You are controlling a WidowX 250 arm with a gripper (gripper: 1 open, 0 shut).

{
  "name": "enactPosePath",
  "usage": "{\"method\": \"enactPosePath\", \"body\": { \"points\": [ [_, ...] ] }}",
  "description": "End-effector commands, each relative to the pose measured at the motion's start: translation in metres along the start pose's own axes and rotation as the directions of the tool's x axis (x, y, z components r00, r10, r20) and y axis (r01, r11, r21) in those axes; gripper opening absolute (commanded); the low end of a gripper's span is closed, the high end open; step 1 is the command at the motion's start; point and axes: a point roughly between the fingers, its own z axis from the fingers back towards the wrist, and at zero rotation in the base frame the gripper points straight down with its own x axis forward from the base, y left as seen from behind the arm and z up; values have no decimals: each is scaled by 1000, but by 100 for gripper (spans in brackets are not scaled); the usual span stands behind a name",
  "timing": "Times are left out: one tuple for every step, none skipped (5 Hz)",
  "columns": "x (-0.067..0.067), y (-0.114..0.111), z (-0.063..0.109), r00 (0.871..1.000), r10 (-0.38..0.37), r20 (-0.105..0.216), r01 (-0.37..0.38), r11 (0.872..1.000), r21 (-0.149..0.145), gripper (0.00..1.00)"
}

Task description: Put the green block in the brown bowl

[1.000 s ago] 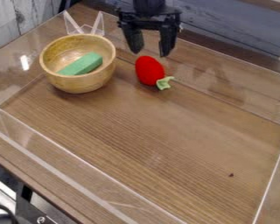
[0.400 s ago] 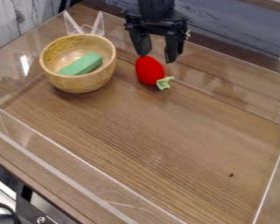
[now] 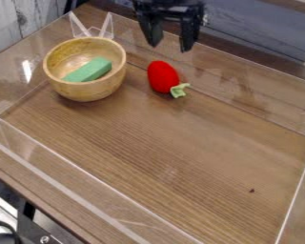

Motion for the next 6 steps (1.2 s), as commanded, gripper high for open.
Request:
{"method": "enactPosePath", "body": {
  "points": [
    [17, 4, 12, 997, -45, 70, 43, 999, 28, 100],
    [21, 8, 2, 996, -77, 51, 76, 997, 28, 100],
    [22, 7, 0, 995, -94, 46, 92, 995, 28, 100],
    [14, 9, 8, 997, -52, 54, 50, 998, 35, 100],
    [6, 9, 17, 998, -17, 68, 14, 999, 45, 100],
    [8, 7, 16, 997, 2, 81, -5, 999, 43, 100]
  ]
}}
